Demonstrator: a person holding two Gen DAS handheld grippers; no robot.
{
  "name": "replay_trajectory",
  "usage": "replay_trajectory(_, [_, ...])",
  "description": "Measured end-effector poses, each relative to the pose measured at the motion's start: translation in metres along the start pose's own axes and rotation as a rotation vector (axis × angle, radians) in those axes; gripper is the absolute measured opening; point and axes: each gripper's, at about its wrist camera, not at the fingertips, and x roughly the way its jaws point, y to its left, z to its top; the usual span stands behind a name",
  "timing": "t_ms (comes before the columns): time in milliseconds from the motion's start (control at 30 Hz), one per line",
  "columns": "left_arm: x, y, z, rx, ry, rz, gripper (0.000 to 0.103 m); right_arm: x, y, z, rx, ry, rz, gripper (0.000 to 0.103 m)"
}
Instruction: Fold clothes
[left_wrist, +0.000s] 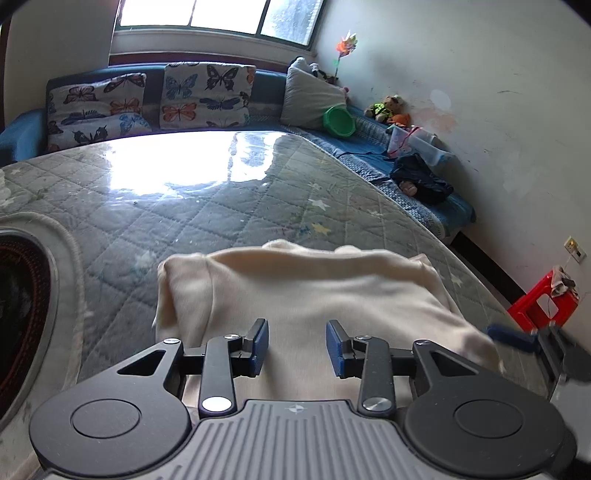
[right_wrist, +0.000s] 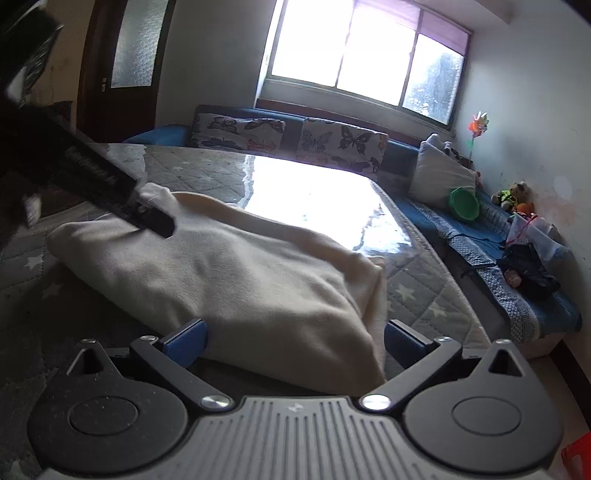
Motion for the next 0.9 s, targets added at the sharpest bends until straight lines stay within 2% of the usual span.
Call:
replay_trajectory(267, [-0.022,-0.002,-0.023,0.024,-0.027,0.001,0.043,-0.007,-0.018,0.009,0.038,-0.038,-0.128,0.103])
replay_trajectory(900, [-0.026,0.006,-0.035,-0.005,-0.029,0.014,0.048,-0.006,-0.029,-0.012,-0.003,-0.028,-0.260,0.103])
